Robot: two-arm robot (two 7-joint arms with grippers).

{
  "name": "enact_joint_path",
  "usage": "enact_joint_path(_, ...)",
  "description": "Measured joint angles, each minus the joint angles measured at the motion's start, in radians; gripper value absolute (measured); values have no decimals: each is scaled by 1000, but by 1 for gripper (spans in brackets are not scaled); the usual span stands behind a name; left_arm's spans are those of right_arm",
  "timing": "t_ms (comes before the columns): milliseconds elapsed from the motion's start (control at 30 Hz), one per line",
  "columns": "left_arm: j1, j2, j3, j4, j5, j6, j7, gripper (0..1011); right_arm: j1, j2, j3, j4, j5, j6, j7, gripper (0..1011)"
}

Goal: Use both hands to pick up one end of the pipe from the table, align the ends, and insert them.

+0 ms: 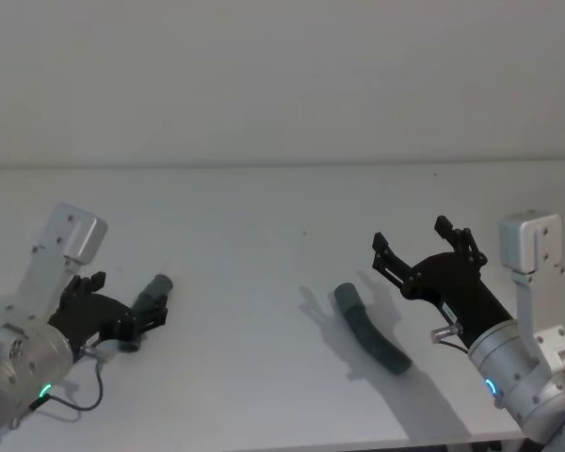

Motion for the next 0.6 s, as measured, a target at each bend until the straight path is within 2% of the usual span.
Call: enact_joint_path(600,-45,-21,20,91,14,-6,-41,1001,0,0,0,0,0,0,0,1000)
